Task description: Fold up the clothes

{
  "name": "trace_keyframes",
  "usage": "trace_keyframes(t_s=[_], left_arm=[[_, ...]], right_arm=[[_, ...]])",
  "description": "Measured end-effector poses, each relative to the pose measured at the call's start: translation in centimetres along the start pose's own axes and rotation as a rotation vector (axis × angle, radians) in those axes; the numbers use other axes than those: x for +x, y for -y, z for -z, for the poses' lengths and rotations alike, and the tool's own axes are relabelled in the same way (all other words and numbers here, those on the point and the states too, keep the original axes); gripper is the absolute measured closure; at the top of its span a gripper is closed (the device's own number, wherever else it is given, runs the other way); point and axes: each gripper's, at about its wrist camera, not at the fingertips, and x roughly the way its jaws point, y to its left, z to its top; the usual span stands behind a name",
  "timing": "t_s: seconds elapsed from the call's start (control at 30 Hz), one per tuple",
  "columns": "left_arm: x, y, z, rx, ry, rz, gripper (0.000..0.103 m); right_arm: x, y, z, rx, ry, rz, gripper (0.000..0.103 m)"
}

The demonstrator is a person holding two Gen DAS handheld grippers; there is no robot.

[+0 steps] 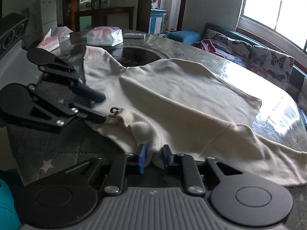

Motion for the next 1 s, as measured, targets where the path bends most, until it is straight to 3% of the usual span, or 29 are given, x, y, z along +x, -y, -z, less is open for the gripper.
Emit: trace_keyframes(t_s=[0.1, 0.33, 0.43, 0.47, 0.6, 0.73, 0.8, 1.0], left_arm=[[-0.8, 0.0, 0.0, -0.008, 0.012, 0.045, 0.102], [-3.9, 0.5, 1.1, 0.013, -0.007, 0.141, 0.103], [-4.7, 0.6, 1.4, 0.024, -0.017, 0.172, 0.103], [-4.9, 0.4, 1.2, 0.021, -0.013, 0.174, 0.103], [-5.5, -1.8, -1.1, -0.045, 0.06, 0.154, 0.101], [-3.4, -3.7, -3.1, -0.096, 0.093, 0.096, 0.1], [-1.5, -4.6, -3.4, -0.144, 0.073, 0.078, 0.1], [1.1, -3.5, -2.1, -0.141, -0.007, 0.101, 0.1]], right_arm=[[-0.7, -0.1, 0.2, -0.005, -0.001, -0.015, 0.09], [-2.8, -1.5, 1.2, -0.047, -0.055, -0.057, 0.091], [-3.3, -2.1, 1.8, -0.073, -0.074, -0.072, 0.085], [-3.7, -1.8, 1.7, -0.055, -0.069, -0.081, 0.08], [-5.4, 0.4, 1.2, 0.043, -0.026, -0.111, 0.079], [-5.3, 5.1, 1.7, 0.161, -0.015, 0.021, 0.061], [-4.9, 7.5, 2.2, 0.218, -0.018, 0.099, 0.06], [-3.7, 14.7, 3.8, 0.387, -0.03, 0.332, 0.056]])
